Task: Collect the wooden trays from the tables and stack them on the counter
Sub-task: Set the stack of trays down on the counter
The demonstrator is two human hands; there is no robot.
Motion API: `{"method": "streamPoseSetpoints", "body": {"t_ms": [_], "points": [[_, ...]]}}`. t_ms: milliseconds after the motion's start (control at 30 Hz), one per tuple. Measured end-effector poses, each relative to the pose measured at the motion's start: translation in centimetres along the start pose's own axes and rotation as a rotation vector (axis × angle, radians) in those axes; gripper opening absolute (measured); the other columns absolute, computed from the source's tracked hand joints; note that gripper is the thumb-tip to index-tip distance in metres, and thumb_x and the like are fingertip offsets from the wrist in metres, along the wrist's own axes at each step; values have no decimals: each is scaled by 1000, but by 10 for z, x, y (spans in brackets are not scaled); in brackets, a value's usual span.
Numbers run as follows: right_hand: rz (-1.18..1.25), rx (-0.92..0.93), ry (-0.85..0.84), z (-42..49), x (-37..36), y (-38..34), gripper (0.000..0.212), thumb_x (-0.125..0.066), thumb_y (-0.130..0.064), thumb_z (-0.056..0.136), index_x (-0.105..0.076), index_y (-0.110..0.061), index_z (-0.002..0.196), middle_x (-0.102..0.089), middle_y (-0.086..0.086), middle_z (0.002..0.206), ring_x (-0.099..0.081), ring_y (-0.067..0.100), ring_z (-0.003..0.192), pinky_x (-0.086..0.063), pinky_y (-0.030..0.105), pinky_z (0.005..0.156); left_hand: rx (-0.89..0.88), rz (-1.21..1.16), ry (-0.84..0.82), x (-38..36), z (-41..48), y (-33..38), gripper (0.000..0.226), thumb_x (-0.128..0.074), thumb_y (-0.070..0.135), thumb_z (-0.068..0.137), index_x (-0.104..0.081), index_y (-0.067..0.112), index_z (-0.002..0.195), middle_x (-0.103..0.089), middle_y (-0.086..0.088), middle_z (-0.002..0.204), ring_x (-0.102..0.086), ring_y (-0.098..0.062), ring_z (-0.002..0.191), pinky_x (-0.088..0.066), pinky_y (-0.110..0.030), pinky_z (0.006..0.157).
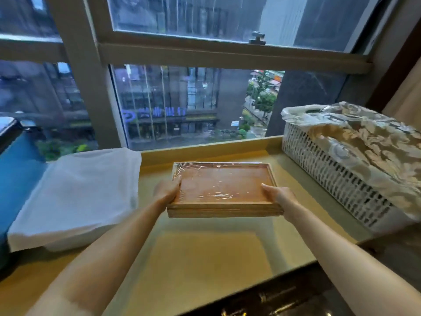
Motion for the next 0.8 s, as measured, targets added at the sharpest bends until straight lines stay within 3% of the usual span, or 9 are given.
{"method": "streamPoseSetpoints", "body": {"t_ms": [133, 233, 300, 367, 467, 633, 800], "points": [[-58, -28, -129, 85, -8, -12, 31, -67, -32, 78, -70, -2, 85, -65, 16, 92, -60, 29, 88, -46, 40, 79, 70, -20, 122, -23, 44, 13, 54, -41, 42, 94, -62, -3, 115, -62, -22, 124, -56, -36, 115, -42, -40, 100], [-83, -60, -194, 134, -13, -21, 38, -64, -32, 80, -69, 1, 97, -64, 14, 96, -58, 27, 91, -44, 36, 79, 127, -19, 182, -39, 71, 19, 56, -42, 43, 94, -63, -5, 115, -63, -24, 123, -57, -38, 114, -44, -40, 97], [-71, -77, -224, 158, -18, -27, 31, -65, -30, 80, -68, -3, 96, -62, 12, 97, -56, 26, 92, -42, 34, 78, 163, -25, 208, -48, 86, 20, 58, -42, 43, 94, -62, -6, 117, -62, -25, 124, -57, -38, 114, -44, -41, 98], [-70, -93, -260, 178, -23, -32, 25, -66, -28, 81, -65, -9, 97, -62, 9, 103, -56, 25, 98, -44, 35, 89, 199, -35, 236, -55, 98, 20, 56, -42, 40, 95, -59, -7, 119, -61, -25, 124, -57, -38, 114, -45, -42, 101], [-91, -116, -299, 202, -33, -36, 41, -68, -28, 79, -64, -6, 113, -62, 9, 122, -56, 28, 115, -42, 41, 105, 254, -48, 259, -60, 112, 19, 55, -43, 39, 95, -57, -7, 121, -60, -24, 125, -56, -39, 115, -44, -40, 99], [-162, -118, -333, 229, -49, -42, 48, -60, -26, 87, -53, -3, 128, -53, 9, 133, -46, 31, 126, -37, 35, 99, 284, -71, 252, -62, 134, 19, 56, -43, 41, 94, -58, -6, 121, -62, -24, 124, -57, -39, 113, -45, -41, 98], [-196, -113, -344, 252, -61, -45, 48, -60, -26, 87, -53, -4, 129, -52, 12, 137, -50, 28, 118, -39, 36, 100, 338, -155, 227, -64, 155, 11, 55, -47, 41, 92, -58, -5, 120, -63, -21, 122, -60, -38, 111, -47, -44, 101]]}}
Point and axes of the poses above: each hand's wrist, its own z-axis towards the middle knuckle, its own x-axis out of the back of the hand, y = z × x, the point moved 6 cm from there along z, towards the middle knuckle
